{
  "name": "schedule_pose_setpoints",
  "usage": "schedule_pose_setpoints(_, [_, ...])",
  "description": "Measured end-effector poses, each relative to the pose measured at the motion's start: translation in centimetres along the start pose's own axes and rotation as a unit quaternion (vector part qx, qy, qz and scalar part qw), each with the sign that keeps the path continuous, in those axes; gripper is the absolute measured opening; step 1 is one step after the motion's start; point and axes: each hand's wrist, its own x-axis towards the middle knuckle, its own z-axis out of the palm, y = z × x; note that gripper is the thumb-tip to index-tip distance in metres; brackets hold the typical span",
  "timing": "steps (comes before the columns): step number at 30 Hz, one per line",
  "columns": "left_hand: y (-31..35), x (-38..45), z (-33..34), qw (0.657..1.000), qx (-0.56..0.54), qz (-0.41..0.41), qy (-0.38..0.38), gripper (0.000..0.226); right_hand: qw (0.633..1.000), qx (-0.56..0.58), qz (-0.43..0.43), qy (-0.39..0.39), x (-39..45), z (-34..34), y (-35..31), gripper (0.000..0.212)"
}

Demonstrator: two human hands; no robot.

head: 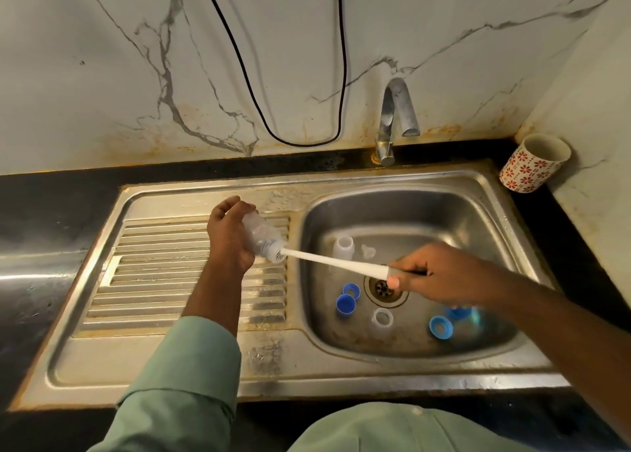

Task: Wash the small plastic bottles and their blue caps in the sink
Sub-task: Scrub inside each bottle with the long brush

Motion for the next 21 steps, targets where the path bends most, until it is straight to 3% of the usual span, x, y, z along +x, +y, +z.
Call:
schedule_pose_setpoints(2, [0.3, 0.6, 0.2, 0.999, 0.039, 0.023, 0.008, 0.039, 1.000, 0.022, 0.006, 0.005, 0.2, -0.1, 0.1, 0.017])
schedule_pose_setpoints(6, [-0.2, 1.3, 0.6, 0.998, 0.062, 0.026, 0.007, 0.044, 0.999, -0.012, 0.026, 0.017, 0.7, 4.0, -0.1, 0.039])
schedule_pose_setpoints(10, [-0.6, 2.2, -0.3, 0.998, -0.051, -0.043, -0.002, 0.039, 0.989, 0.141, 0.034, -0.022, -0.4, 2.9, -0.6, 0.032])
schedule_pose_setpoints(12, [-0.5, 2.8, -0.1, 0.991, -0.118, -0.060, -0.019, 0.036, 0.976, 0.212, 0.057, 0.005, -0.7, 3.4, -0.9, 0.028])
schedule_pose_setpoints(14, [-0.4, 2.6, 0.3, 0.984, -0.165, -0.029, -0.058, 0.037, 0.967, 0.241, 0.084, 0.014, -0.7, 4.7, -1.2, 0.028])
schedule_pose_setpoints(18, [-1.1, 1.6, 0.7, 0.965, -0.230, 0.009, -0.124, 0.062, 0.963, 0.251, 0.078, 0.052, -0.7, 5.8, -1.6, 0.032])
schedule_pose_setpoints(21, [-1.4, 1.5, 0.9, 0.955, -0.264, 0.016, -0.135, 0.049, 0.961, 0.273, 0.042, 0.024, -1.3, 5.8, -2.0, 0.034])
